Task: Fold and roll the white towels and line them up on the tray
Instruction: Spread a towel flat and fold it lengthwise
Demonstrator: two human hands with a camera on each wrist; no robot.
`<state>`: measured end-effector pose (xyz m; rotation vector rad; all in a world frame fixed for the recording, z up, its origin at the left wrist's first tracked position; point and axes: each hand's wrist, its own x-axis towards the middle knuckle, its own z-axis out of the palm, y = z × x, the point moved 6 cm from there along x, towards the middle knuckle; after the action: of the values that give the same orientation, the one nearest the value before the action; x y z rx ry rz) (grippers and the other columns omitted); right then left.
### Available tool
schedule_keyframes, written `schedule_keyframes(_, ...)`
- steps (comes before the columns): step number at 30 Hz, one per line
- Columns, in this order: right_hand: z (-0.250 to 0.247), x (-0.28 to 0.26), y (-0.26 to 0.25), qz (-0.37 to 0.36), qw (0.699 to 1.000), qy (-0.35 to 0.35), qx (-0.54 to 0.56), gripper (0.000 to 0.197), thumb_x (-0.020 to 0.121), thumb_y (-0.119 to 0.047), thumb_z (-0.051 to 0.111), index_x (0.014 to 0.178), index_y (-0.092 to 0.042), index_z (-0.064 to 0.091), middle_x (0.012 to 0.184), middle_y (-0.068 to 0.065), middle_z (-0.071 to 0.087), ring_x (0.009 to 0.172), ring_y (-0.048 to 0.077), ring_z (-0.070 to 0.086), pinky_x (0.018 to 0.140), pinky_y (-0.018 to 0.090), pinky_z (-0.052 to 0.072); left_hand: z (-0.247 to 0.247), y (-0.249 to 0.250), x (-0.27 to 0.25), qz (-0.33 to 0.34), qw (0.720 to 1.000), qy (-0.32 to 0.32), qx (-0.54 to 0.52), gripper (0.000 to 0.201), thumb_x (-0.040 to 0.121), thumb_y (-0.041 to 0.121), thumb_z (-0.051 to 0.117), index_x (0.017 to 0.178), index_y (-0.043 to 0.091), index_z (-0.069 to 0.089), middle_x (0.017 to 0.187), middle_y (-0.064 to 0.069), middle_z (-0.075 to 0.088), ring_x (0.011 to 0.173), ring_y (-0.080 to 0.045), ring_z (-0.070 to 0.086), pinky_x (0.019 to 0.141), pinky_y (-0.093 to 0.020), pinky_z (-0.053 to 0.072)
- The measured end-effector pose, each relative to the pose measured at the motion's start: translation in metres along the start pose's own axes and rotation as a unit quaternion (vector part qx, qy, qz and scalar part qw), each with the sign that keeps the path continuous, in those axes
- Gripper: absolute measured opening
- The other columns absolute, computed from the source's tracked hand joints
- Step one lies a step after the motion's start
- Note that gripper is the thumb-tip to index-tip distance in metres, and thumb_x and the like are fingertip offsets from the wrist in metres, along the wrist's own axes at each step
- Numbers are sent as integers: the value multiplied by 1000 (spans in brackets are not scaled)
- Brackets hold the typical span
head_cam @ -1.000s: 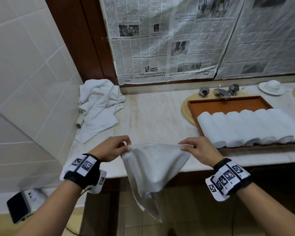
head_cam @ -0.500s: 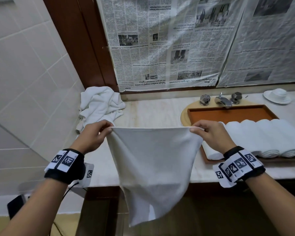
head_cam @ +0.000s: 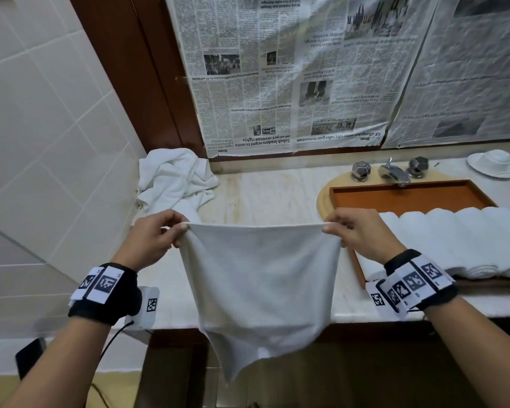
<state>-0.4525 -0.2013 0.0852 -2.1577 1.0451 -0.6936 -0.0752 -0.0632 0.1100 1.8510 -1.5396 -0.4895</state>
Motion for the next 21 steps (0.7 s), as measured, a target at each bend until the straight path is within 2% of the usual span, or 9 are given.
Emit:
schedule_keyframes(3, 8, 3, 9, 21, 999, -13, -20, 7, 89, -20, 72, 83, -16, 70, 71, 0, 69, 55, 10, 62, 56, 23, 50, 9, -17, 9, -11, 1000, -26, 6, 10, 94, 17, 66, 85, 21, 68, 68, 10, 67, 60, -15, 65, 57, -21, 50)
schedule_keyframes(5, 5, 6, 14, 39, 999, 25, -15, 6, 90, -19, 71, 85, -16, 71, 72, 0, 69, 59, 12, 64, 54, 20, 50, 8, -20, 16, -3, 1000, -13, 13, 10, 93, 20, 67, 83, 22, 67, 67, 9, 66, 59, -12, 64, 59, -19, 49)
schedule_keyframes(8, 5, 13, 11, 55, 997, 43, -16, 5, 91, -20, 69, 87, -19, 71, 73, -1, 69, 63, 17, 67, 56, 26, 56, 5, -18, 27, 17, 1000, -6, -17, 11, 95, 18, 65, 83, 19, 66, 66, 3, 65, 57, -12, 61, 60, -15, 48)
schedule_keyframes(13, -12, 29, 0, 71, 994, 84, -22, 5, 93, -18, 66, 93, -16, 70, 81, -1, 72, 60, 14, 68, 58, 29, 55, -10, -13, 53, 35, 995, 13, -88, 7, 95, 15, 65, 89, 14, 67, 76, -7, 68, 65, -19, 68, 61, -29, 58)
schedule_keyframes(16, -11, 39, 0, 87, 993, 67, -52, 6, 93, -16, 65, 96, -15, 70, 83, 0, 72, 64, 10, 68, 56, 14, 47, -7, -25, 70, 28, 998, 10, -63, 7, 94, 15, 65, 88, 13, 67, 78, -7, 70, 65, -19, 70, 64, -37, 60)
schedule_keyframes(17, -9, 43, 3, 94, 992, 68, -53, 6, 93, -15, 65, 96, -15, 70, 84, 1, 72, 65, 10, 68, 56, 13, 47, -3, -31, 74, 22, 998, 4, -58, 7, 94, 15, 65, 88, 13, 67, 77, -6, 70, 65, -18, 70, 66, -38, 60)
schedule_keyframes(18, -7, 46, 6, 104, 990, 70, -56, 5, 93, -15, 65, 96, -15, 70, 84, 2, 72, 64, 11, 68, 57, 14, 48, 2, -36, 78, 19, 998, -5, -55, 7, 95, 14, 64, 88, 14, 67, 77, -5, 70, 65, -17, 70, 67, -39, 60)
schedule_keyframes(21, 2, 59, 20, 145, 985, 78, -56, 3, 92, -18, 66, 93, -17, 69, 81, 1, 73, 61, 16, 70, 69, 31, 56, 17, -54, 90, 5, 998, -24, -55, 9, 95, 11, 62, 91, 16, 70, 83, -2, 71, 68, -13, 70, 71, -35, 60)
